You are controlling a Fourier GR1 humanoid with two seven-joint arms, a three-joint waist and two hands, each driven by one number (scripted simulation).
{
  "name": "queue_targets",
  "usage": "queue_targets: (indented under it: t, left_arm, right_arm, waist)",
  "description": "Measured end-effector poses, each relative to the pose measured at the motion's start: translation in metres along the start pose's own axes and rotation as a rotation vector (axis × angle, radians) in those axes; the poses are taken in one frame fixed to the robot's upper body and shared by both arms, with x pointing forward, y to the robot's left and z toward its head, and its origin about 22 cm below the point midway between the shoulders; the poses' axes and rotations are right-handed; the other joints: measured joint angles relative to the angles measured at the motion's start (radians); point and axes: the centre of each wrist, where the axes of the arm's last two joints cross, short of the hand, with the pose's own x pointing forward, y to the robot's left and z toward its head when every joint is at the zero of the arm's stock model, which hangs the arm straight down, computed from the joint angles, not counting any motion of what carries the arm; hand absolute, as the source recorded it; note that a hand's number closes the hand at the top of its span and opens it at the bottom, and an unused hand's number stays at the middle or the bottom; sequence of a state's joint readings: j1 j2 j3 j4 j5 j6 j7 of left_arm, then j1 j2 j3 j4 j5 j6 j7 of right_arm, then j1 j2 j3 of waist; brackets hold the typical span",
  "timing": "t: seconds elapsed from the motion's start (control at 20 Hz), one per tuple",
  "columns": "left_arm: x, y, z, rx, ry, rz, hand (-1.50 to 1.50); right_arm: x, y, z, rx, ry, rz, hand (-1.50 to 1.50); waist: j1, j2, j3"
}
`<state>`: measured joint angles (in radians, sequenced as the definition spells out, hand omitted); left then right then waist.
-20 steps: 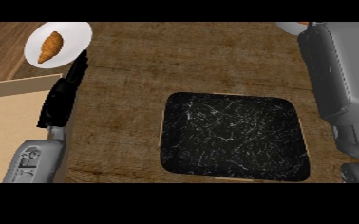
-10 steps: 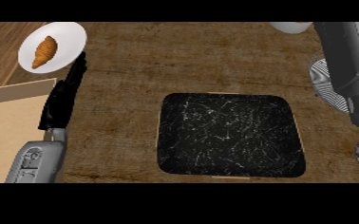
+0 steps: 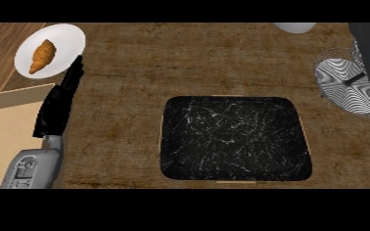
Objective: Pick the bell pepper from the tray and place it in the tiered basket
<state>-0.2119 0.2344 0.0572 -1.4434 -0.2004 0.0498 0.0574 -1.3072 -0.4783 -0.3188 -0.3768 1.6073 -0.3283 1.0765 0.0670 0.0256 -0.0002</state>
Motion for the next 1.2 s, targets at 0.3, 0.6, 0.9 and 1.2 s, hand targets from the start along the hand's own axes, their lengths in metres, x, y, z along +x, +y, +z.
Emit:
queue_targets:
  t: [0.3, 0.6, 0.9, 1.2]
  left_arm:
    - [-0.004, 0.004, 0.004, 0.004, 0.007, -0.001, 0.0]
    - [-0.007, 0.001, 0.006, 0.009, 0.018, 0.001, 0.0]
    - [-0.003, 0.006, 0.008, 0.021, 0.022, -0.006, 0.0]
    - [-0.007, 0.007, 0.004, 0.03, 0.033, 0.002, 0.0]
  right_arm:
    - [-0.022, 0.008, -0.029, -0.042, 0.045, 0.18, 1.5]
    - [-0.039, 0.017, -0.044, -0.009, 0.056, 0.237, 1.5]
    - [-0.059, 0.029, -0.056, 0.083, 0.069, 0.194, 1.5]
    - [-0.075, 0.048, -0.053, 0.188, 0.108, 0.099, 1.5]
  waist:
    - [-0.006, -0.003, 0.0]
    - [-0.023, -0.009, 0.001]
    - [-0.031, -0.013, 0.001]
    - [-0.04, -0.018, -0.003]
